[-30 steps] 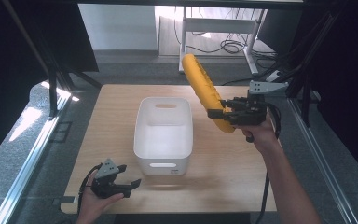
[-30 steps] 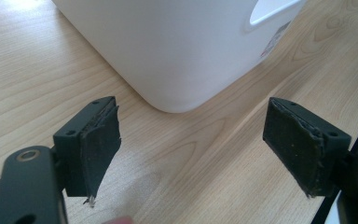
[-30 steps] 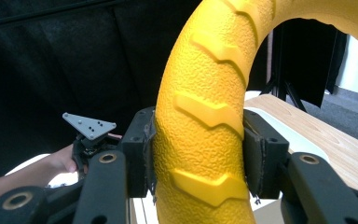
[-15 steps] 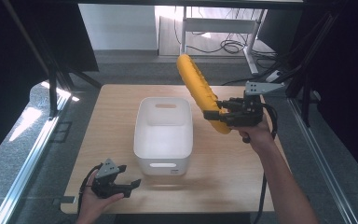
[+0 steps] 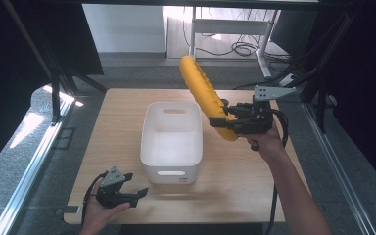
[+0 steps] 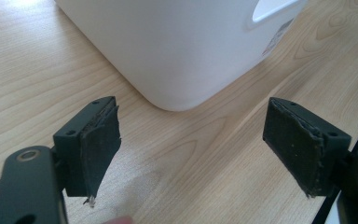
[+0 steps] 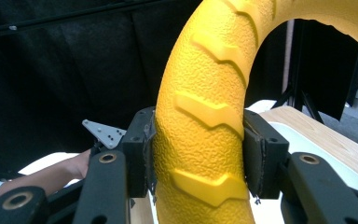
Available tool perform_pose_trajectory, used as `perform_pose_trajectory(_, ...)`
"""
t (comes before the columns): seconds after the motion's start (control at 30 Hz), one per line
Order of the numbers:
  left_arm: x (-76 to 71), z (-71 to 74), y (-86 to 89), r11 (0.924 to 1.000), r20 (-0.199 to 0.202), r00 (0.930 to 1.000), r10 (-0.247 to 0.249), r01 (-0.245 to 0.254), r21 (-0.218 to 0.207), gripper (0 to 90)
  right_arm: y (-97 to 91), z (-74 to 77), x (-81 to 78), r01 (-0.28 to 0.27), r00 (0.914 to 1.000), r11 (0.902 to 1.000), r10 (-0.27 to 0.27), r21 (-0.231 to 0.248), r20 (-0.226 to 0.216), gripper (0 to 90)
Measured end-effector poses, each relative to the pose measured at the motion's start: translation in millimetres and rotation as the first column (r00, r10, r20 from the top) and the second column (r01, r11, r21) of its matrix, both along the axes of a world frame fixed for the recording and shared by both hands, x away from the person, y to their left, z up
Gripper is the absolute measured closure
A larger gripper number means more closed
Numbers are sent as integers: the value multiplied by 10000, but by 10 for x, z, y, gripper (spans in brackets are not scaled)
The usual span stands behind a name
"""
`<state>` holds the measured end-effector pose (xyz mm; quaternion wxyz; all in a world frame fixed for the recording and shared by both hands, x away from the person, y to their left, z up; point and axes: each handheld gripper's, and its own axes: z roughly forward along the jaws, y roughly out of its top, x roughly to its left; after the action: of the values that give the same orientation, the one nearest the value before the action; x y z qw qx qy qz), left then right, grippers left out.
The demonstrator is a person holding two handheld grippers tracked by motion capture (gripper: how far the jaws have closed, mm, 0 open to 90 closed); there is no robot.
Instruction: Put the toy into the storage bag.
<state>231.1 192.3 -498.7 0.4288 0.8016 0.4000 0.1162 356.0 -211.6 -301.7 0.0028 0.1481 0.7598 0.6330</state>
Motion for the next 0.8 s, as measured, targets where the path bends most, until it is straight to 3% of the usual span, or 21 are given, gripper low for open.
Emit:
perform_pose_trajectory(0.27, -2, 3, -10, 10000, 12, 10000, -36, 36, 19, 190, 100, 70, -83, -322, 9992, 9995, 321, 67, 220, 521)
perform_pose_trajectory(0.8, 0, 2, -11, 10000, 7, 10000, -55, 55, 19, 190, 296, 96, -172, -960, 9951, 9953, 956, 154, 263, 521)
